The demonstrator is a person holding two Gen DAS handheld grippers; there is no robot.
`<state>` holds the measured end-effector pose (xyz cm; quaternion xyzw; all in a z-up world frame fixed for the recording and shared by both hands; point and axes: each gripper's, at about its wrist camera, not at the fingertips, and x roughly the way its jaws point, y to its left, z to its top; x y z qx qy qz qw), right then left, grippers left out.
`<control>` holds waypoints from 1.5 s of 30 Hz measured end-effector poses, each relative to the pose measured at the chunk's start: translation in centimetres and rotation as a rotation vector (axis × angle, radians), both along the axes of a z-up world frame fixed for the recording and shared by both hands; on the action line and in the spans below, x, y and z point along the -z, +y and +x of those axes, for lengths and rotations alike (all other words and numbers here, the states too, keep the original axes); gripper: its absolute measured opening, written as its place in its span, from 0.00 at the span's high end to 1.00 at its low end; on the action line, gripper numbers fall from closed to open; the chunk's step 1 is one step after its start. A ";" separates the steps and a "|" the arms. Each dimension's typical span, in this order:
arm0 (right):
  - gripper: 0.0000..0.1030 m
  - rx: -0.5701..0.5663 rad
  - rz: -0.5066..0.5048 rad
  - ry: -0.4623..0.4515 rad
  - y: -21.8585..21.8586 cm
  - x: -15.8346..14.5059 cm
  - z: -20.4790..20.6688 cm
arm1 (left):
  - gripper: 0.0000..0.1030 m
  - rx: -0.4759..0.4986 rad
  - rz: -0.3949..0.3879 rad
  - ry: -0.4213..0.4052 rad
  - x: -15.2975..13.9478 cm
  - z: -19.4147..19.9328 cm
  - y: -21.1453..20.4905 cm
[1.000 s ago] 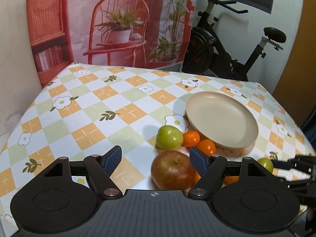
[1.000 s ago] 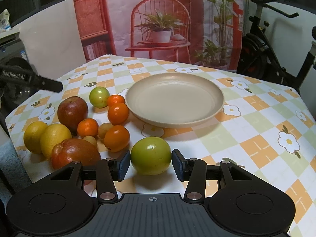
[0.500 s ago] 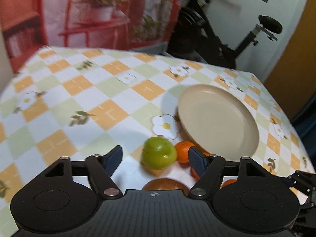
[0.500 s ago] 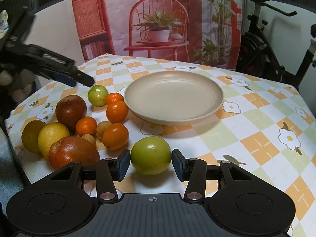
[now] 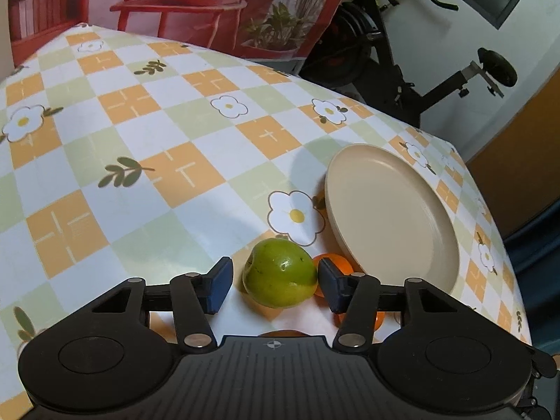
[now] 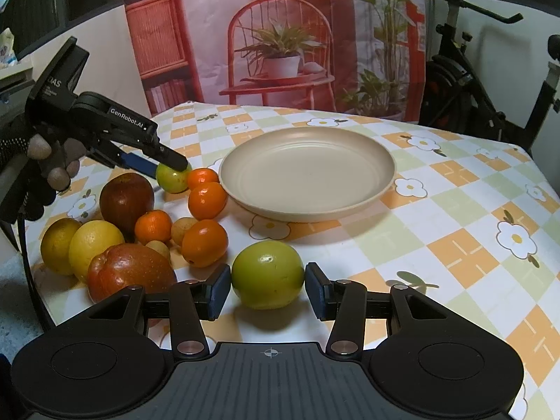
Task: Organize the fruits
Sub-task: 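Grasp a green apple with the left tool while the right tool grasps another, then carry both green apples over the beige plate with both tools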
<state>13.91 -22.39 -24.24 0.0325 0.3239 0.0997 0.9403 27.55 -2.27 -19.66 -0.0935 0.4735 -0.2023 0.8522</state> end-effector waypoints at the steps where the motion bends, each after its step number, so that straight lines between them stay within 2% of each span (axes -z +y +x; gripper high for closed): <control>1: 0.58 0.001 0.003 0.000 0.0 0.0 0.0 | 0.45 0.001 -0.004 -0.001 0.1 0.0 0.0; 5: 0.58 0.005 0.010 0.002 0.0 0.0 0.0 | 0.45 0.003 -0.018 -0.001 0.5 -0.1 0.0; 8: 0.58 0.010 0.017 0.007 -0.1 -0.1 0.1 | 0.50 0.012 -0.032 -0.013 0.6 -0.4 0.0; 20: 0.57 0.007 0.032 0.033 0.2 0.2 0.7 | 0.50 0.058 0.020 -0.075 0.0 -1.5 0.2; 36: 0.58 0.019 0.040 0.018 -0.1 -0.8 0.5 | 0.50 0.088 0.047 -0.170 -2.0 -3.1 0.4; 45: 0.58 0.013 0.036 -0.003 -0.3 -2.0 0.6 | 0.50 0.108 0.074 -0.250 -4.2 -4.1 0.3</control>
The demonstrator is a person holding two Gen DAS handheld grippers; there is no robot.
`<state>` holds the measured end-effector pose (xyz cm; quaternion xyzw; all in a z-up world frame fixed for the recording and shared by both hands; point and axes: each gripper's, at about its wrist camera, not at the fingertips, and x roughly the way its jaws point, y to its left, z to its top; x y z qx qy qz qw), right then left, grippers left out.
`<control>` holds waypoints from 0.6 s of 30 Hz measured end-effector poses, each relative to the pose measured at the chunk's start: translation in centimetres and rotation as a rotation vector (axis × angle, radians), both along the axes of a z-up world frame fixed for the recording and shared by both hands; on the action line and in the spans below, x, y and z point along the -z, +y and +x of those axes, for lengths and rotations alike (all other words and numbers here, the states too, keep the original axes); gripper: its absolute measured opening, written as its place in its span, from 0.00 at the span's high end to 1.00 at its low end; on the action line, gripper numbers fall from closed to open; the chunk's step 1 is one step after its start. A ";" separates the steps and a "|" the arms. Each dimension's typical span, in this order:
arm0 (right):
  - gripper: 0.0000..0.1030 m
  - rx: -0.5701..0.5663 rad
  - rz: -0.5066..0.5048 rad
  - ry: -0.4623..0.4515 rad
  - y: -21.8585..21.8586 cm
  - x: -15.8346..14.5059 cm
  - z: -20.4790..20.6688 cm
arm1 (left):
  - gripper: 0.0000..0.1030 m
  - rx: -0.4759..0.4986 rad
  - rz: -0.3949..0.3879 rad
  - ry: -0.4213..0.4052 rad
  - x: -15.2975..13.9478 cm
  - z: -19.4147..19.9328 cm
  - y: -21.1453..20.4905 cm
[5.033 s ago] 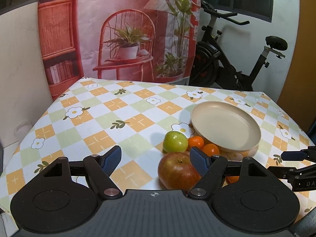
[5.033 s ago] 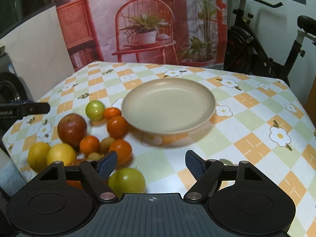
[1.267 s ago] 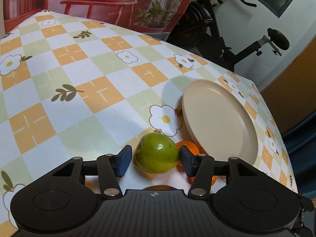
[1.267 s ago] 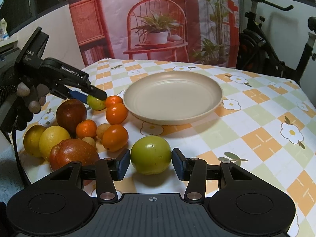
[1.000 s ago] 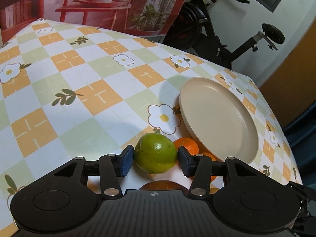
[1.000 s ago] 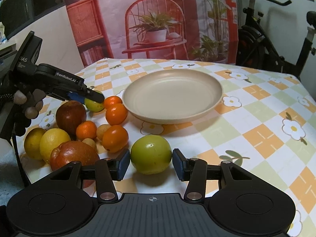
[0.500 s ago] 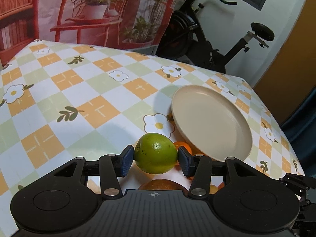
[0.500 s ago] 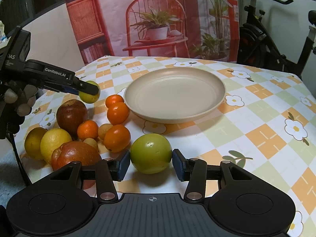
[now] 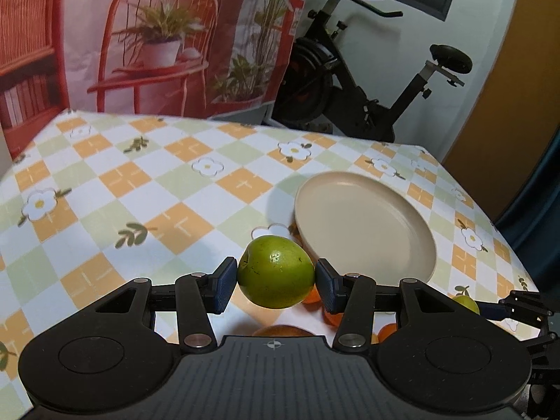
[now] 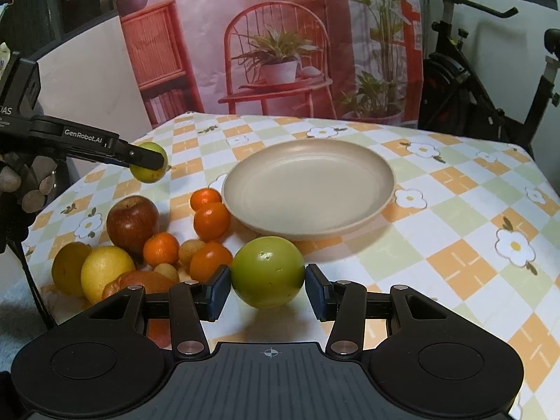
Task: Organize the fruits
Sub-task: 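Carry both green apples over the beige plate with both tools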
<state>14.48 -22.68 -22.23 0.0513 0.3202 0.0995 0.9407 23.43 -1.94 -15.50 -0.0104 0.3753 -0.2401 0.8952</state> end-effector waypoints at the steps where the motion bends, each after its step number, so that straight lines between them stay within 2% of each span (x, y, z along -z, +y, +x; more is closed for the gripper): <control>1: 0.58 -0.001 -0.003 -0.006 -0.1 -0.2 0.1 | 0.50 0.000 -0.001 -0.008 -0.3 0.0 -0.1; 10: 0.58 -0.004 -0.036 -0.075 -1.4 -3.4 2.2 | 0.50 0.012 0.016 -0.082 -2.5 -0.5 -1.5; 18: 0.58 -0.028 -0.086 -0.079 -1.8 -6.5 3.5 | 0.50 0.017 -0.038 -0.099 -2.3 -1.0 -3.1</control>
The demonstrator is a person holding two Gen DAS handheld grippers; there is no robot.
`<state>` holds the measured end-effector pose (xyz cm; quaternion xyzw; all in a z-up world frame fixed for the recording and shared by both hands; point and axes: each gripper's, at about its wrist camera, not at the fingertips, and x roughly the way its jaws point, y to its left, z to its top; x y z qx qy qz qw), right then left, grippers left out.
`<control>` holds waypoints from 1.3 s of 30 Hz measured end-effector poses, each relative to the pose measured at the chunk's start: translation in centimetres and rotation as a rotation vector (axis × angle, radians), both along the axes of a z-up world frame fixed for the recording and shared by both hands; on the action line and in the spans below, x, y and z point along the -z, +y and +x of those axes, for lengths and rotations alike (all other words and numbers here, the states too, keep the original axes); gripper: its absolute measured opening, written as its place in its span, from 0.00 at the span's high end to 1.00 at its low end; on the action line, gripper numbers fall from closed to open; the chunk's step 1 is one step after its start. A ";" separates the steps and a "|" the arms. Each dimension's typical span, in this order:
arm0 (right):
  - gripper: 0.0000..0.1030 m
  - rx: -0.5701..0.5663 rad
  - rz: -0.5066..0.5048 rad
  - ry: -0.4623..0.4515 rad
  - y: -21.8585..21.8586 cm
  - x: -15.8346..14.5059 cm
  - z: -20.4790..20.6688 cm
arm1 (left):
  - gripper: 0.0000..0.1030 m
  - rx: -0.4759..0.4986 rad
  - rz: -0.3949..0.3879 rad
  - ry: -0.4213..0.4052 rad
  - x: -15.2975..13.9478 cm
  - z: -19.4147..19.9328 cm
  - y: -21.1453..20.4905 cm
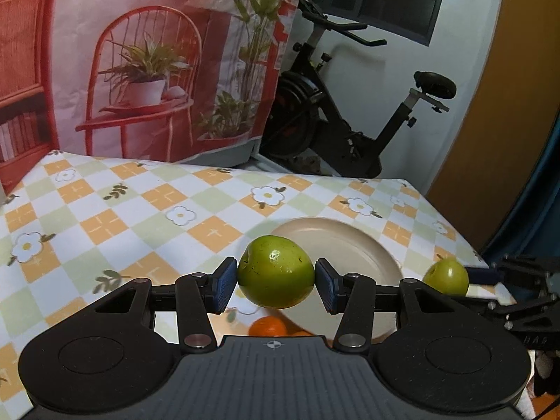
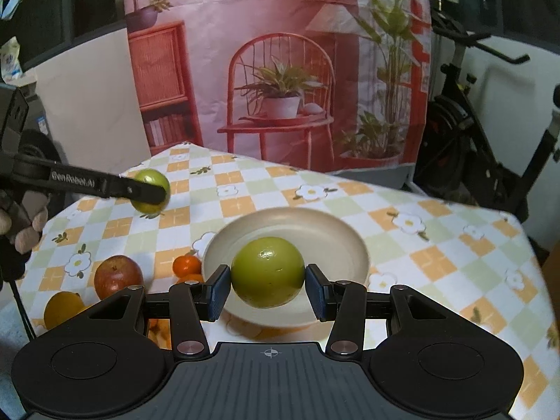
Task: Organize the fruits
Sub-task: 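Carry both green apples over the beige plate with both tools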
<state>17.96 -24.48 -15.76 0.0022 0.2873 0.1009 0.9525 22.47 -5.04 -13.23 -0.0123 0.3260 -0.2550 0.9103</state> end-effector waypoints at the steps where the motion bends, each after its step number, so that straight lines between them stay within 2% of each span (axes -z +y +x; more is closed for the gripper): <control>1: 0.58 0.003 -0.006 -0.001 -0.2 -0.3 0.1 | 0.50 0.006 0.002 0.002 0.2 0.1 -0.2; 13: 0.58 0.019 -0.031 0.050 -1.4 -0.9 3.0 | 0.50 0.062 0.034 -0.023 0.0 2.6 -2.2; 19: 0.58 0.039 -0.029 0.063 -2.8 -0.4 5.2 | 0.50 0.090 0.041 -0.001 0.2 4.7 -3.2; 26: 0.58 0.054 0.016 0.037 -4.4 1.3 7.4 | 0.50 0.130 0.139 -0.009 0.4 6.0 -4.8; 32: 0.58 0.078 0.075 0.017 -5.0 3.6 9.2 | 0.50 0.182 0.240 0.018 2.5 6.7 -6.0; 39: 0.58 0.065 0.024 0.012 -4.4 4.4 11.0 | 0.50 0.226 0.294 0.026 3.8 8.2 -7.2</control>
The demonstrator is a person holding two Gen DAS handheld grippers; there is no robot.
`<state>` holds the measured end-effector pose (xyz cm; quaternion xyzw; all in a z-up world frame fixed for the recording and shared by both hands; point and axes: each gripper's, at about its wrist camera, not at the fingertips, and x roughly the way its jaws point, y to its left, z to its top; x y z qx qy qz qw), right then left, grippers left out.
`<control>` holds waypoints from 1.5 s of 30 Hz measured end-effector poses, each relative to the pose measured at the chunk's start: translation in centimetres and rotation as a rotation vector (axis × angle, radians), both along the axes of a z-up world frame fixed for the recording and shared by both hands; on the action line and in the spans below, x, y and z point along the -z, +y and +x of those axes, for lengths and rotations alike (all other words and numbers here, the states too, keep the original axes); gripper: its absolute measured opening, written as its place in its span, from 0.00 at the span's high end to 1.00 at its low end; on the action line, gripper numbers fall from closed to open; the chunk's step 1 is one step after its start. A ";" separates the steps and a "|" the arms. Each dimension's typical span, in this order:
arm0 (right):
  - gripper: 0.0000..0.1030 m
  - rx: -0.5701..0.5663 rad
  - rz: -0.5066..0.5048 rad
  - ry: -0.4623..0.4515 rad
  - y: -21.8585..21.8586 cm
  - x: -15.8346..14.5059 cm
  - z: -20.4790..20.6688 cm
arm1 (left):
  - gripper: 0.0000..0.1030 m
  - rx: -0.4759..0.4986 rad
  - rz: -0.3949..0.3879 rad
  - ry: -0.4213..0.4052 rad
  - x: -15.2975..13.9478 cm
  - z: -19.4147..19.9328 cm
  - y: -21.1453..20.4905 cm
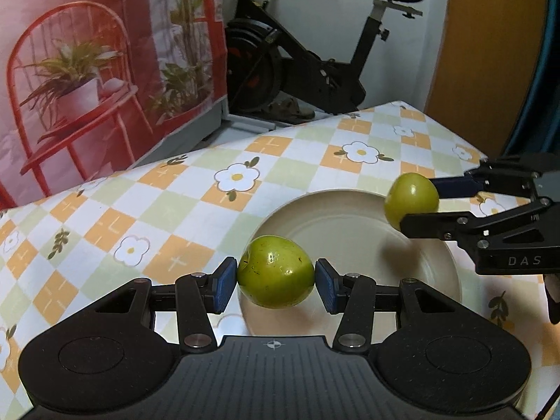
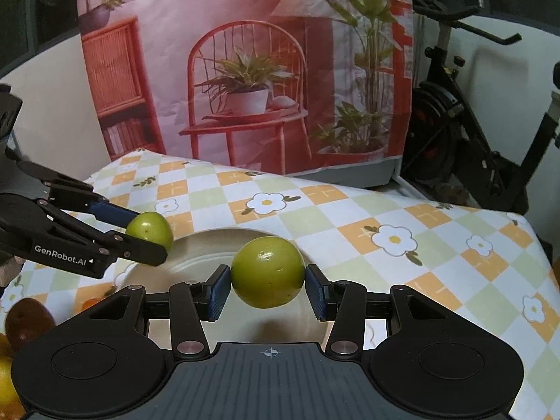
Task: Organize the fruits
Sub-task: 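Carry both green apples over the beige plate with both tools, then open the left tool while the right tool opens, releasing both apples onto the plate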
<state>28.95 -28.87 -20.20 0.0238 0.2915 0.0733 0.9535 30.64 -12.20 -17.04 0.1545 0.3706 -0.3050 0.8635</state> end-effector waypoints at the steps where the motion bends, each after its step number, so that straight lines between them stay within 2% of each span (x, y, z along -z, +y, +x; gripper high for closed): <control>1: 0.58 0.001 -0.001 0.001 0.0 0.0 0.2 | 0.50 0.007 0.004 -0.003 0.1 0.2 -0.2; 13: 0.58 0.002 -0.054 0.055 0.6 1.7 3.4 | 0.50 -0.007 0.024 0.014 2.6 2.0 -1.6; 20: 0.58 0.011 -0.095 0.071 1.1 2.6 4.6 | 0.50 -0.016 0.013 0.006 2.5 2.6 -1.9; 33: 0.58 0.022 -0.117 0.063 1.4 2.9 5.6 | 0.48 -0.009 0.051 -0.017 2.6 2.7 -2.9; 45: 0.57 0.016 -0.167 0.078 2.1 2.9 5.8 | 0.45 -0.069 0.045 -0.035 1.7 2.7 -2.2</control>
